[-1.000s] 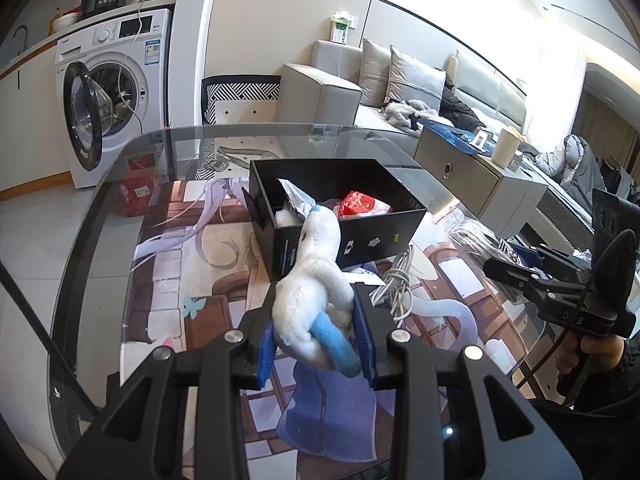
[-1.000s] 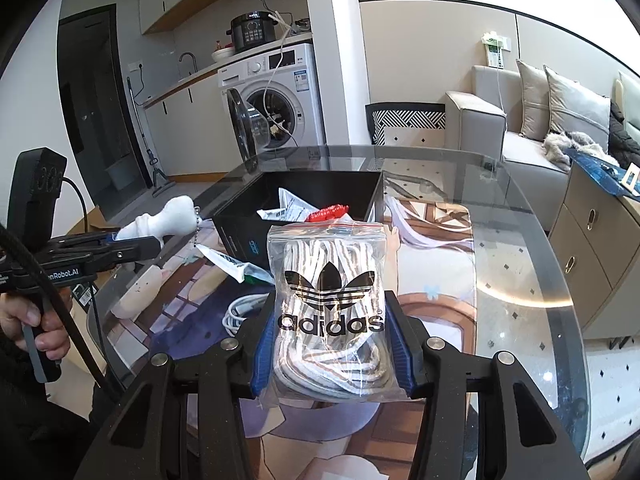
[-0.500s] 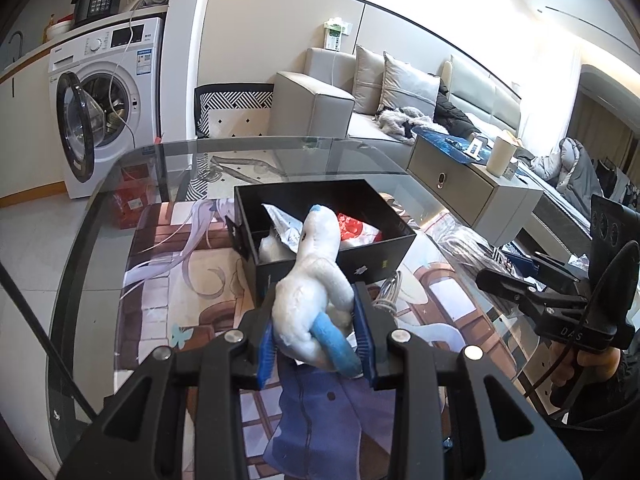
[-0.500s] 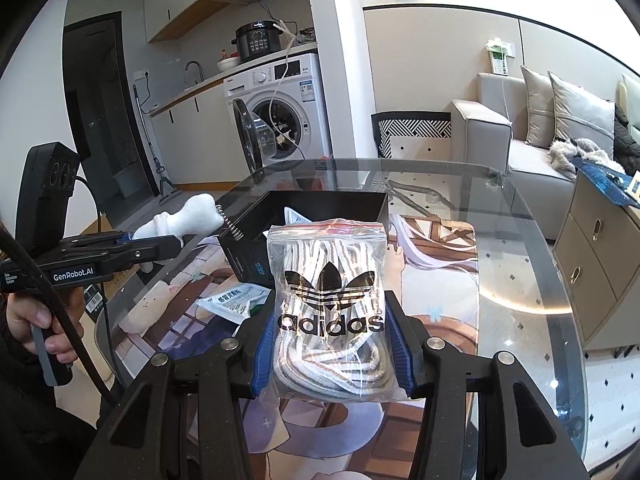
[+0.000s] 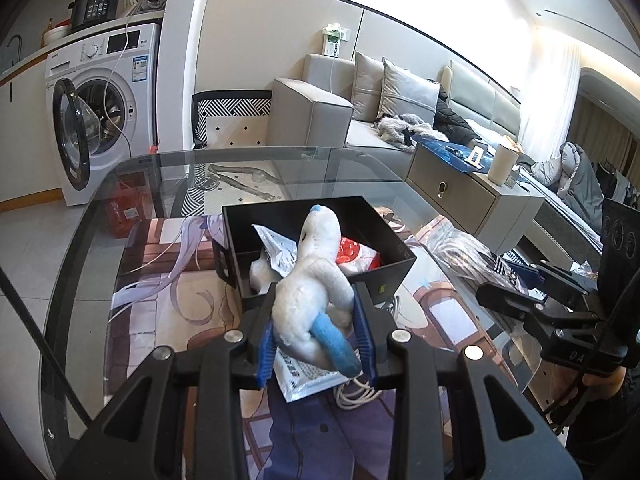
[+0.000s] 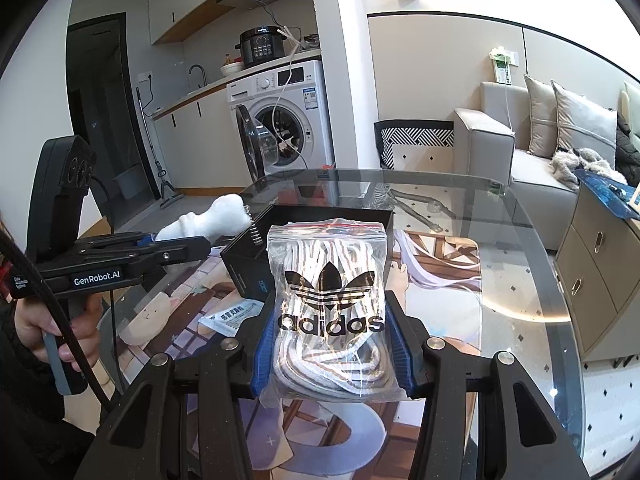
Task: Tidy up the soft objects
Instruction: 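Carry the plush toy over the box with left tool while right carries the rope bag, then lower and release the plush toy into the box with left tool while right releases rope bag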
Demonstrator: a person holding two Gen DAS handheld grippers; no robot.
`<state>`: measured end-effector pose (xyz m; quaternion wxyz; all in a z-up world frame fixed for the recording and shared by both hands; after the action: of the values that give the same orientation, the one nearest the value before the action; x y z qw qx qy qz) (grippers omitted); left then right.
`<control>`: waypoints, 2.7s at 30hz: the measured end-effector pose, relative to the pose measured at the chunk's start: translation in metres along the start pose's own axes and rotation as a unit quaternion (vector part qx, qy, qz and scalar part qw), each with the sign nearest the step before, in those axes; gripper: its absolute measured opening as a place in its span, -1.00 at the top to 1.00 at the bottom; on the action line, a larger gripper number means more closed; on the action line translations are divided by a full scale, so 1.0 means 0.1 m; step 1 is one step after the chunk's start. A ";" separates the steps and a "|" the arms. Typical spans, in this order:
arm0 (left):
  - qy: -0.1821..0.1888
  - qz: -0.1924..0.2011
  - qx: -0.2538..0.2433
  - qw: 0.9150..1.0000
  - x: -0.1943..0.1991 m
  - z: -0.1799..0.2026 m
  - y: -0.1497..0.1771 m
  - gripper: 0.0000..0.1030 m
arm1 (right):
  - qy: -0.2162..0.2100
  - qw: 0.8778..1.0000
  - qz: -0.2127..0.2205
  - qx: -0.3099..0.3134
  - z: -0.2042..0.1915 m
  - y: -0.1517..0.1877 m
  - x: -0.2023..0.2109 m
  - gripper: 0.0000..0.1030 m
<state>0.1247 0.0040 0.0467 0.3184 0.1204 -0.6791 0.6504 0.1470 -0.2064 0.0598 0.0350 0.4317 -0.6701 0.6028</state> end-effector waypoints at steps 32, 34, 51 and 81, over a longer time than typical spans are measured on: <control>-0.019 0.002 0.002 1.000 -0.44 -0.22 -0.26 0.37 | 0.031 0.998 -0.025 0.038 -0.07 -0.26 -0.45 0.05; -0.018 -0.002 0.000 1.000 -0.48 -0.22 -0.27 0.37 | 0.029 0.999 -0.024 0.039 -0.09 -0.27 -0.47 0.05; -0.026 0.000 0.004 1.000 -0.66 -0.29 -0.30 0.37 | 0.043 0.996 -0.047 0.068 -0.17 -0.38 -0.79 0.05; -0.034 -0.021 0.002 0.999 -0.93 -0.31 -0.30 0.36 | 0.044 0.989 -0.093 0.106 -0.21 -0.43 -1.22 0.05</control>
<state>0.2221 0.0069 0.0143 0.3088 0.1576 -0.6854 0.6404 0.2405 -0.1193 0.0296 0.0745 0.4662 -0.5574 0.6829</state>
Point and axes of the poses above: each gripper's, at about its wrist camera, not at the fingertips, and x roughly against the way its jaws point, z to its right, y to its underside, the point moved 6 cm from there along -x, roughly the way its jaws point, and after that the axes turned 12 degrees about -x, right-handed, at the moved point
